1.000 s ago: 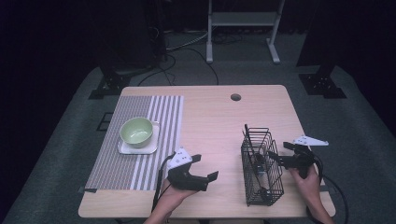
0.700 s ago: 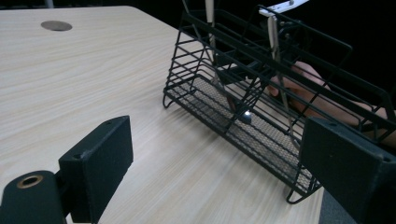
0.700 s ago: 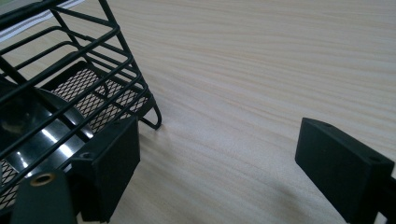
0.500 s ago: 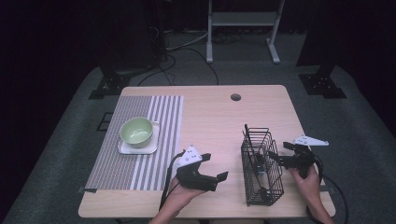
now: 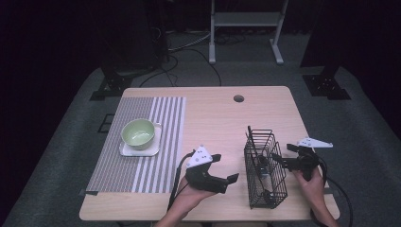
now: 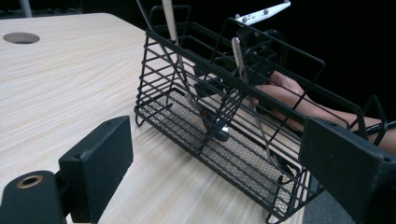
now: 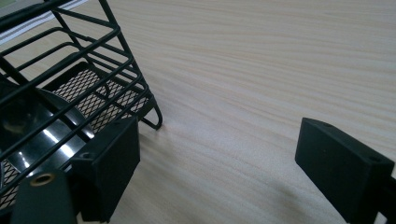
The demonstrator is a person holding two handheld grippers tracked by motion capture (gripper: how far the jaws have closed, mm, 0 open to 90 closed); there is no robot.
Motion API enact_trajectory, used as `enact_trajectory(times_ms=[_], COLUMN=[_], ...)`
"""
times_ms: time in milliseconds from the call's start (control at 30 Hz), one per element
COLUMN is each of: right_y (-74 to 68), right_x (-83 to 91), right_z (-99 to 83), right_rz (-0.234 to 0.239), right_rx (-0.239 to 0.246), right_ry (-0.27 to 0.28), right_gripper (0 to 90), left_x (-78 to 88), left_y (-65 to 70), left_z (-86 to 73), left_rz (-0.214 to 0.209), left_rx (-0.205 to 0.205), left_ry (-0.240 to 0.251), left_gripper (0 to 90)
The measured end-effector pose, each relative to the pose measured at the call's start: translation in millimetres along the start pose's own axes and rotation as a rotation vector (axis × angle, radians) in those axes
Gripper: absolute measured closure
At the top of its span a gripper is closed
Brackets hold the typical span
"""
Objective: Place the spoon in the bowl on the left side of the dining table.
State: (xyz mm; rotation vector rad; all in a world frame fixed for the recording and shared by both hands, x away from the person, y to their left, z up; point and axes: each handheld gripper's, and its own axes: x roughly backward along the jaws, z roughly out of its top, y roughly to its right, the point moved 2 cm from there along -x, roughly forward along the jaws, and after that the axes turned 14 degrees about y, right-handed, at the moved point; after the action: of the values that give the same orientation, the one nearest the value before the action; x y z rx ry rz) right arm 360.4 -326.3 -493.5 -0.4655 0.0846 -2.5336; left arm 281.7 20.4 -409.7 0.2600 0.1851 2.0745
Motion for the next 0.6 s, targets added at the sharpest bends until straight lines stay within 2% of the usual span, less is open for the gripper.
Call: enact_trajectory(times_ms=[233,600], right_y=[0.0,0.1], right_x=[0.1,0.1], right_z=[0.0,0.0], right_rz=[0.001,0.001], right_rx=[0.000,0.001], right_ry=[0.001,0.002], right_gripper=[13.0,13.0], left_x=[-7.7,-20.8], left_y=[3.8,6.7], left_z=[3.0,8.4], left_rz=[-0.015,-0.022], left_rx=[-0.006,0.016], left_ry=[-0.001,0.010], left_gripper=[9.3,9.3])
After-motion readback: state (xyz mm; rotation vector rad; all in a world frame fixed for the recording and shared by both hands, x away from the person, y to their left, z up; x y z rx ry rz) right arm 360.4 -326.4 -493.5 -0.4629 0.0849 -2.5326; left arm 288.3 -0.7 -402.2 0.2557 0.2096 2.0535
